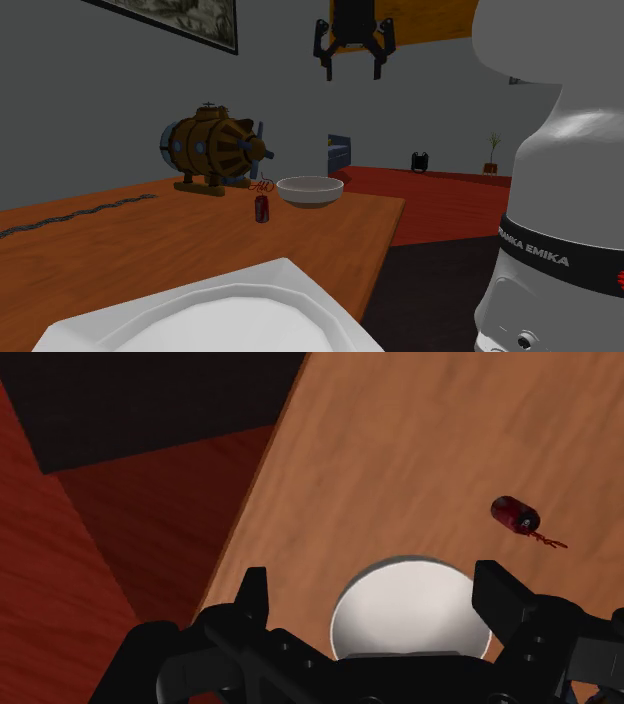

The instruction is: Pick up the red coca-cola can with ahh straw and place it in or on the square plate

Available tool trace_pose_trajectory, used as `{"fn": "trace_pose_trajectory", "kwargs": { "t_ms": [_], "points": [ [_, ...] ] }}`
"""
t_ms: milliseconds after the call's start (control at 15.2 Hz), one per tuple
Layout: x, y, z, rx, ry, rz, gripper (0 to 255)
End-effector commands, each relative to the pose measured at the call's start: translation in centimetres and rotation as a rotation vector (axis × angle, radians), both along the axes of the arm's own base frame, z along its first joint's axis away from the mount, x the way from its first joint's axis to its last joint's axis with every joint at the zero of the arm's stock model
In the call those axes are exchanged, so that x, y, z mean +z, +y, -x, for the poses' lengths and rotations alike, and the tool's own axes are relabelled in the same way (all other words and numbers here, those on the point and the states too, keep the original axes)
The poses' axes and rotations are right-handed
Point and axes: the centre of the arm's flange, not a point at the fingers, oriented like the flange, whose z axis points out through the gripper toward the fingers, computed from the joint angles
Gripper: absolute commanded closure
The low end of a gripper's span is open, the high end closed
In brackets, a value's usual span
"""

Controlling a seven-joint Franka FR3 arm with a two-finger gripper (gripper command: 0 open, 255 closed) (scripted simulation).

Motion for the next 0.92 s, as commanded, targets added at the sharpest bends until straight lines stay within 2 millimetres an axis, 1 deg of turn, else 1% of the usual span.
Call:
{"fn": "trace_pose_trajectory", "kwargs": {
  "t_ms": [0,396,858],
  "points": [
    [-1.9,1.7,-0.3,-0.04,-0.002,-0.002,0],
    [-7.7,6.9,-1.8,-0.148,-0.005,-0.002,0],
    [-14.5,12.8,-4.3,-0.274,-0.008,-0.003,0]
  ]
}}
